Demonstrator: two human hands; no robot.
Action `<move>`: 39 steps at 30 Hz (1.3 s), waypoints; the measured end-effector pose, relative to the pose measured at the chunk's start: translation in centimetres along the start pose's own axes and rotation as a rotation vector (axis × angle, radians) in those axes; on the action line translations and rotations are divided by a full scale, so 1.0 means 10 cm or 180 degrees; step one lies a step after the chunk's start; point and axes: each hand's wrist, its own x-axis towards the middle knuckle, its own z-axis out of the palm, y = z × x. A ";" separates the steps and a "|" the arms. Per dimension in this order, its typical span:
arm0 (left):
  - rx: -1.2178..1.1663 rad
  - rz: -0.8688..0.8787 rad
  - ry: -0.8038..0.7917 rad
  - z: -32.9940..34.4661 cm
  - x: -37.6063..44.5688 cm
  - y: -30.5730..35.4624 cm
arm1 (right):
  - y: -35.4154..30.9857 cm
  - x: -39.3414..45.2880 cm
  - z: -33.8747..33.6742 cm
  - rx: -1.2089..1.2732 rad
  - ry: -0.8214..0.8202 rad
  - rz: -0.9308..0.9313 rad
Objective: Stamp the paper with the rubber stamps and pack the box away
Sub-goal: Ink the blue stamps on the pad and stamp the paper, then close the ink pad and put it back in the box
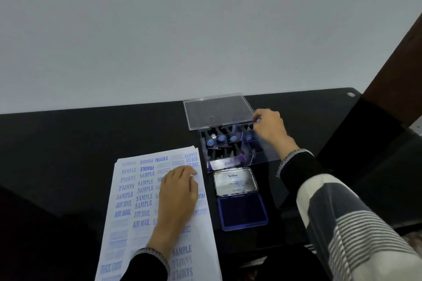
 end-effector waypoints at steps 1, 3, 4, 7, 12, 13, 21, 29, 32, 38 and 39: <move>-0.0004 -0.0009 -0.0007 0.00 0.00 0.00 | -0.01 0.02 0.01 -0.0023 0.0001 0.0059; -0.0020 -0.0003 -0.0013 0.00 0.00 -0.01 | -0.03 0.05 0.01 -0.0072 -0.0010 0.0175; -0.0024 0.0003 -0.0017 0.00 0.00 -0.01 | -0.04 0.07 0.01 -0.0111 -0.0049 0.0235; 0.0000 0.0014 -0.0021 0.01 0.00 -0.02 | -0.09 0.14 0.00 -0.0125 -0.0253 0.0431; 0.0002 0.0027 -0.0012 0.02 0.01 -0.02 | -0.15 0.20 0.02 -0.0349 -0.0726 0.0603; -0.0005 0.0019 -0.0009 0.02 0.01 -0.02 | -0.14 0.20 0.04 -0.0371 -0.0754 0.0617; 0.0119 0.0052 0.0099 0.01 0.01 -0.02 | -0.20 -0.02 0.12 -0.0208 -0.0030 0.0395; 0.0629 -0.0159 0.0282 -0.04 -0.01 0.03 | -0.30 -0.96 0.11 0.1130 0.0885 -0.0098; 0.0639 -0.0278 0.0014 -0.11 -0.04 0.10 | -0.20 -1.31 0.18 0.1207 0.0777 -0.0092; 0.0344 -0.0098 -0.0314 -0.20 -0.17 0.12 | 0.10 -1.73 0.30 0.0922 0.0474 0.0185; 0.0141 0.0055 -0.0333 -0.22 -0.21 0.12 | 0.14 -1.76 0.30 0.0845 0.0482 0.0265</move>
